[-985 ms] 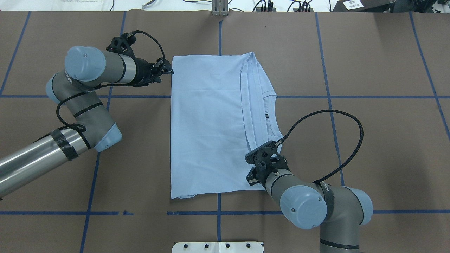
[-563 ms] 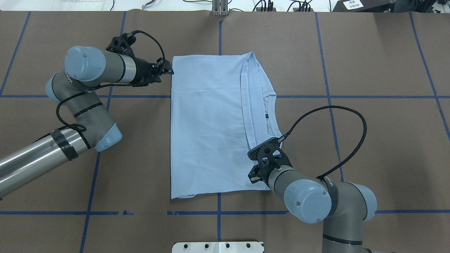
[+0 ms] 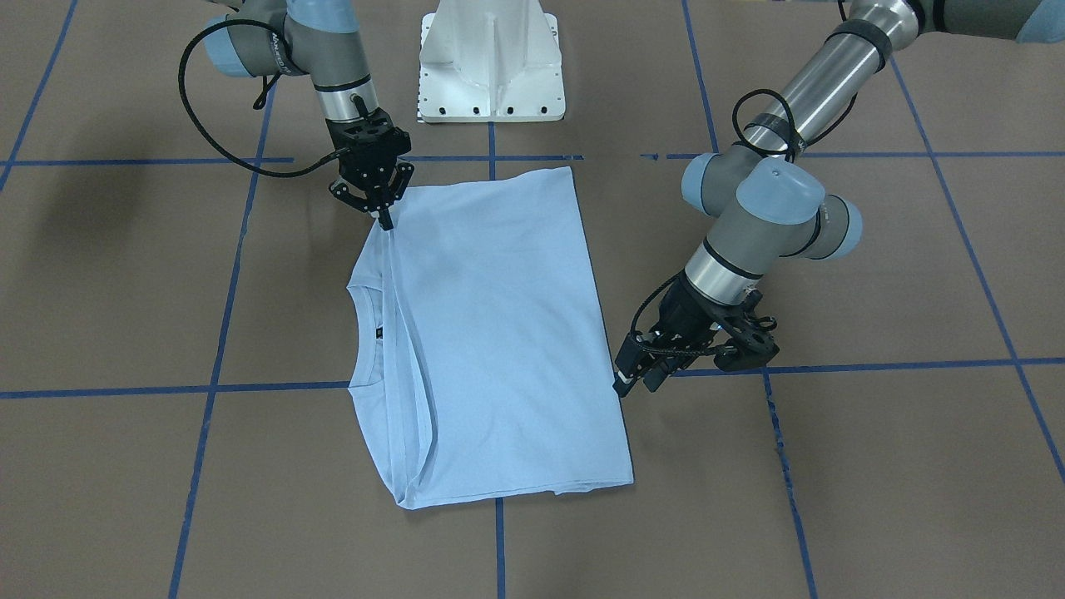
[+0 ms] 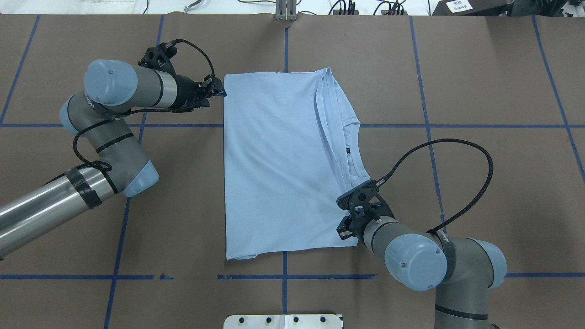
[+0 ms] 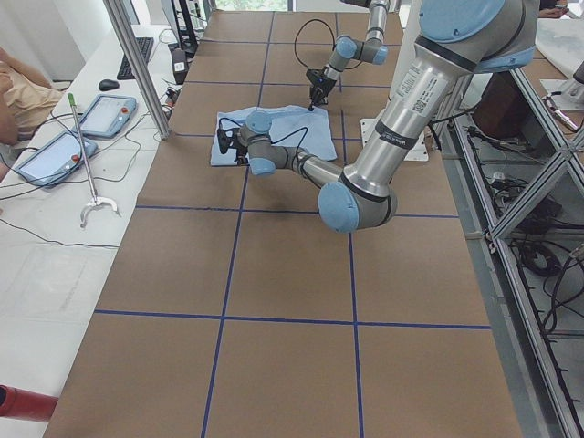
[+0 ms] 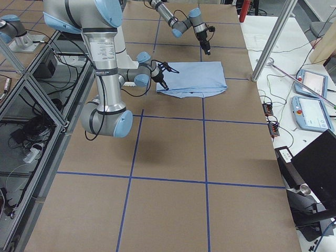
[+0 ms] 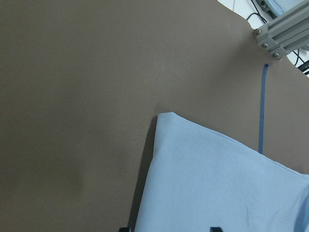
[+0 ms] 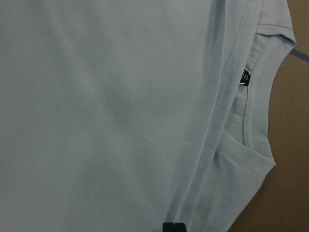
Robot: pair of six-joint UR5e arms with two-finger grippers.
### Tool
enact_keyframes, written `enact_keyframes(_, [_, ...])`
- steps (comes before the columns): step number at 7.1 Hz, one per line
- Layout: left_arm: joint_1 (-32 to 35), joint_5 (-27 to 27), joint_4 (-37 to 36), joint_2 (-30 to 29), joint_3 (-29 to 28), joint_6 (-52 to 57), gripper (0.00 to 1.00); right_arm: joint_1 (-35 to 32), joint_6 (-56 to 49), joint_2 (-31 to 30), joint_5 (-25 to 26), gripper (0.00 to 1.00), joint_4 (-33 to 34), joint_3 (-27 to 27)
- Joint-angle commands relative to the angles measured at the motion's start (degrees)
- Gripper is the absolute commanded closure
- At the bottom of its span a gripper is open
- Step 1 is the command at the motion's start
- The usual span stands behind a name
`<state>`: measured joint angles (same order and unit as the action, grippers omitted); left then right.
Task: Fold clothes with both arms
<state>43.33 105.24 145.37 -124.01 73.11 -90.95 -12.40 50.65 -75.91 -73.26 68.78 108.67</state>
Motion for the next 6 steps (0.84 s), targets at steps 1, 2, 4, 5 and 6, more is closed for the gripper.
enact_keyframes(1, [0.0,0.0,0.0,0.0,0.0,0.0,0.37,0.1,0.1,0.0,-0.1,0.95,0.1,-0.1])
enact_keyframes(2, [0.0,0.0,0.0,0.0,0.0,0.0,0.37,0.0,0.1,0.1,-0.2,0.94,0.1,0.1])
enact_keyframes(4, [0.0,0.0,0.0,0.1,0.0,0.0,0.37,-0.2,0.2,0.1,-0.3,0.33,0.0,1.8])
enact_keyframes(5, [0.0,0.0,0.0,0.1,0.0,0.0,0.37,-0.3,4.3,0.0,-0.2,0.21,0.0,3.2])
enact_keyframes(6, [0.0,0.0,0.0,0.0,0.0,0.0,0.37,-0.1,11.0,0.0,-0.2,0.19,-0.1,3.0])
